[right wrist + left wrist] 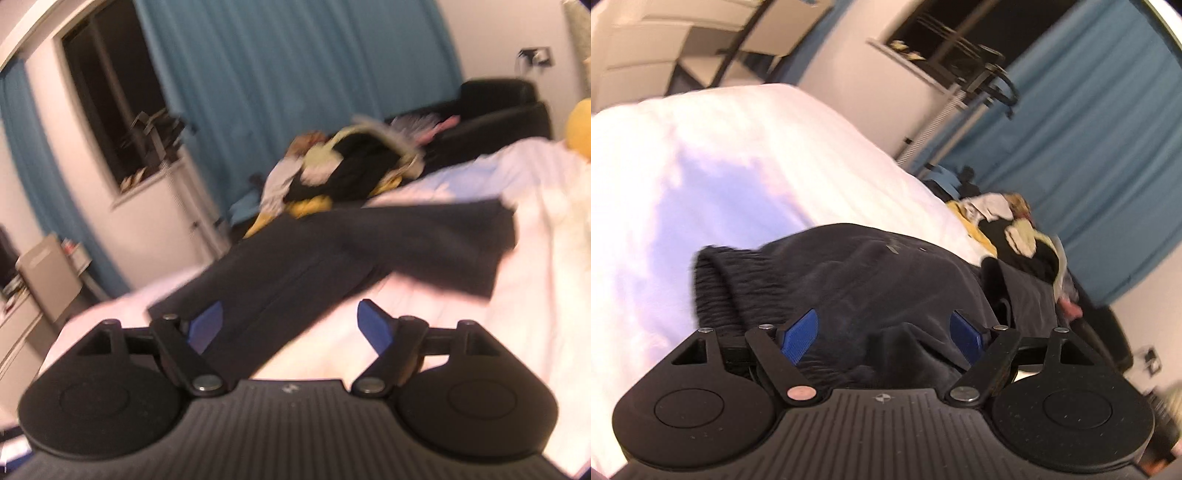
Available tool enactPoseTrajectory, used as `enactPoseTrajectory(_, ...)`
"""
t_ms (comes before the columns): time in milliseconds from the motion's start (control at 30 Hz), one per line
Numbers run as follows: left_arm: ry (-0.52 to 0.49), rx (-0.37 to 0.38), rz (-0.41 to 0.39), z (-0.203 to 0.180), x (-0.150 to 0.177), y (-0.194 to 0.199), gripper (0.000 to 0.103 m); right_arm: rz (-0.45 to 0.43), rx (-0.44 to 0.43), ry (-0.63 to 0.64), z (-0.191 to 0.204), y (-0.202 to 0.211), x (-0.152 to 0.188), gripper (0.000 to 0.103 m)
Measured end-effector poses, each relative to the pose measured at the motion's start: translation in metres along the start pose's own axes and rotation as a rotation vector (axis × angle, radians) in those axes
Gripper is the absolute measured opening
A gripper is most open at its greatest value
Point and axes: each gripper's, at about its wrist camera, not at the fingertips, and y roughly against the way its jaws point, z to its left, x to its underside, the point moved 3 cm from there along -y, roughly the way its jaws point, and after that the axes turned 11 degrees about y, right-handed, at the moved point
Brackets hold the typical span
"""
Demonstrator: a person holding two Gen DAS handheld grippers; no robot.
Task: Fold clothes
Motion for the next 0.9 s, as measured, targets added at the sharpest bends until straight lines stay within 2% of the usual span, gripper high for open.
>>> enactPoseTrajectory(100,0.126,-0.027,0.013,0.023,-0.013,0.000,0.082,0.042,-0.022,0.027,0.008,-0.004,0.019,0.086)
enactPoseTrajectory(300,0.333,-0.070,0.007,0.051,-0.023,-0.019,0.081,0.126,-0.042,-0.078,-0.008,-0.020,0.039,0.087)
enactPoseTrajectory(367,0.420,-0.052,0.000,0.061,-0.024,-0.022,0.080,0.139,-0.042,-0.099,-0.014,-0.026,0.041,0.088)
enactPoseTrajectory(500,0.446,-0.035,-0.030,0.062,-0.023,-0.008,0.079,0.170,-0.051,-0.160,-0.027,-0.038,0.043,0.088)
enactPoseTrajectory(600,0.461,-0.052,-0.048,0.066,-0.020,-0.001,0.079,0.170,-0.073,-0.203,-0.032,-0.040,0.043,0.088)
enactPoseTrajectory(733,0.435,-0.085,-0.034,0.064,-0.021,-0.019,0.076,0.180,-0.029,-0.184,-0.035,-0.042,0.045,0.089)
enactPoseTrajectory(833,0.485,-0.012,-0.011,0.063,-0.033,-0.037,0.071,0.205,-0.021,-0.219,-0.040,-0.047,0.049,0.089)
enactPoseTrajectory(900,0.465,-0.001,0.006,0.056,-0.044,-0.054,0.065,0.208,-0.027,-0.250,-0.045,-0.047,0.050,0.089)
